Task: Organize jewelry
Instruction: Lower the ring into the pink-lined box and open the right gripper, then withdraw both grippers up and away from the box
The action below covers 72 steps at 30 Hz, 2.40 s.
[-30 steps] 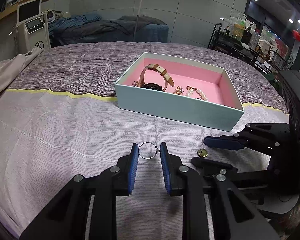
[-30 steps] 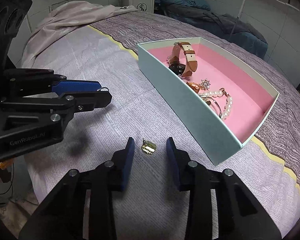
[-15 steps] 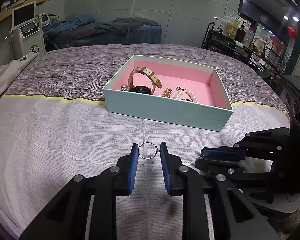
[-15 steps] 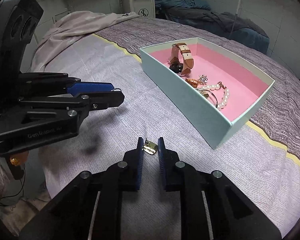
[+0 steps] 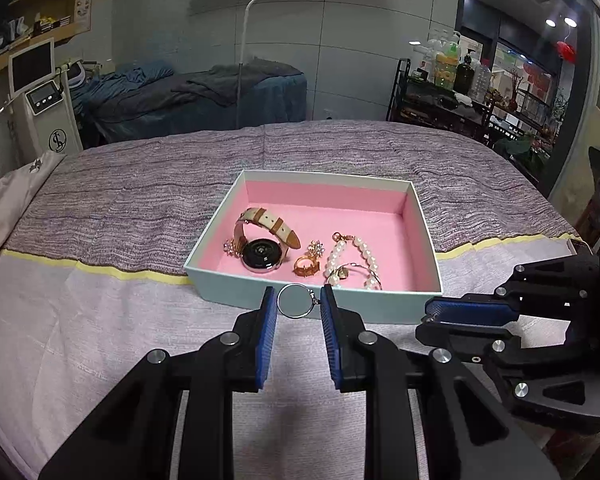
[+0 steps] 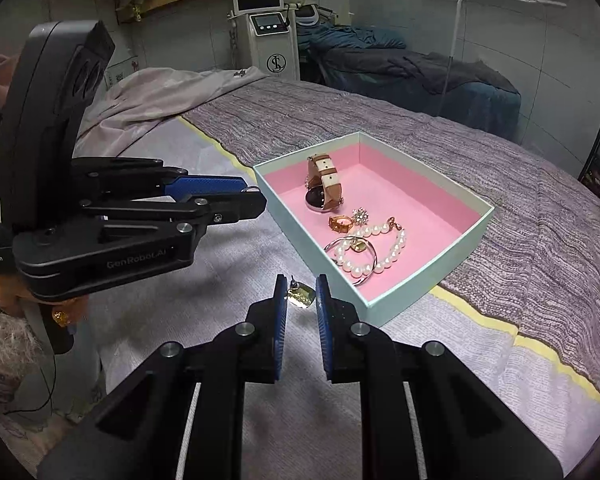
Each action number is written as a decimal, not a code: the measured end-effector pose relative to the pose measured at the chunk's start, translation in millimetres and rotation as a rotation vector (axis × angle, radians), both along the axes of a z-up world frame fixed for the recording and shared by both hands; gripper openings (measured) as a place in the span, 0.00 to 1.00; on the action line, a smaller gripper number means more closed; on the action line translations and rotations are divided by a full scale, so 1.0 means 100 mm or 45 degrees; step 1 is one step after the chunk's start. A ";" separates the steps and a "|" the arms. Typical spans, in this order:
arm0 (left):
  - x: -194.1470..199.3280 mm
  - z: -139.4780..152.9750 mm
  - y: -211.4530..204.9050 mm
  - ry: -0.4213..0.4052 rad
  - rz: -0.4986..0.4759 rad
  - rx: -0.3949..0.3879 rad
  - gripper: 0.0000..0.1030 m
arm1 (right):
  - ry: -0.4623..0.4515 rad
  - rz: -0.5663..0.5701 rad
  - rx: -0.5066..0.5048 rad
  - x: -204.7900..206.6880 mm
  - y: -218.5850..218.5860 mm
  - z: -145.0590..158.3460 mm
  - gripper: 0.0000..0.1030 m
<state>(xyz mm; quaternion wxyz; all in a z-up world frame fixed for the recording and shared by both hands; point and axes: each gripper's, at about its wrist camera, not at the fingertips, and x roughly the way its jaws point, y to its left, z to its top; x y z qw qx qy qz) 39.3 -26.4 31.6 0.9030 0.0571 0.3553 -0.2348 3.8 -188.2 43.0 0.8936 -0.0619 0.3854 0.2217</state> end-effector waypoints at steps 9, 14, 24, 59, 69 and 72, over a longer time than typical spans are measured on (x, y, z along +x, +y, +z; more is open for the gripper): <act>0.27 0.22 -0.17 -0.047 -0.031 -0.028 0.21 | -0.030 -0.044 -0.008 0.19 -0.10 0.09 0.15; 0.41 0.24 -0.23 -0.038 -0.037 -0.039 0.21 | -0.026 -0.070 -0.008 0.30 -0.13 0.07 0.15; 0.64 0.18 -0.31 0.000 -0.027 -0.040 0.21 | -0.005 -0.091 -0.006 0.49 -0.13 0.00 0.15; 0.70 0.33 -0.07 -0.086 0.267 0.071 0.94 | -0.083 -0.184 -0.118 0.45 -0.07 -0.01 0.95; 0.60 0.32 0.06 0.086 0.284 0.115 0.94 | 0.011 -0.120 -0.158 0.35 -0.04 0.10 0.95; 0.60 0.26 0.11 0.170 0.272 0.148 0.94 | 0.044 -0.093 -0.217 0.32 -0.01 0.13 0.95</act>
